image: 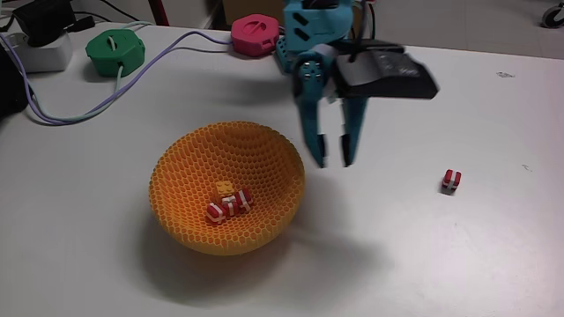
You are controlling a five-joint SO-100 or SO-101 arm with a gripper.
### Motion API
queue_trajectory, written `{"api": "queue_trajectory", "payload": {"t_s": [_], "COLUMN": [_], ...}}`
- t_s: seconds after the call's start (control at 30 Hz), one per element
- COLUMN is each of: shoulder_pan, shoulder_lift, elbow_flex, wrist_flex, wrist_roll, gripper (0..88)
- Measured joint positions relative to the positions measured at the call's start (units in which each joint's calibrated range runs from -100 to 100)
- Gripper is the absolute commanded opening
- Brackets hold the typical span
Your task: Place cube pieces into the yellow basket
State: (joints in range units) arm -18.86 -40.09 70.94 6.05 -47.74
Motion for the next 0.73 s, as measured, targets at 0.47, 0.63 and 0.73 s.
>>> {"api": "queue_trajectory", "payload": {"t_s": [0.47,0.63,0.73], "shoulder_pan": [-31.3,-32.0,-32.6], "shoulder_lift": [3.4,13.1,20.0], "elbow_flex": [20.7,20.0,15.9], "wrist_flex": [-23.7,-29.6,-31.8], "wrist_roll": [-7.1,-6.9,-7.1], "gripper": [24.4,24.9,24.7]}}
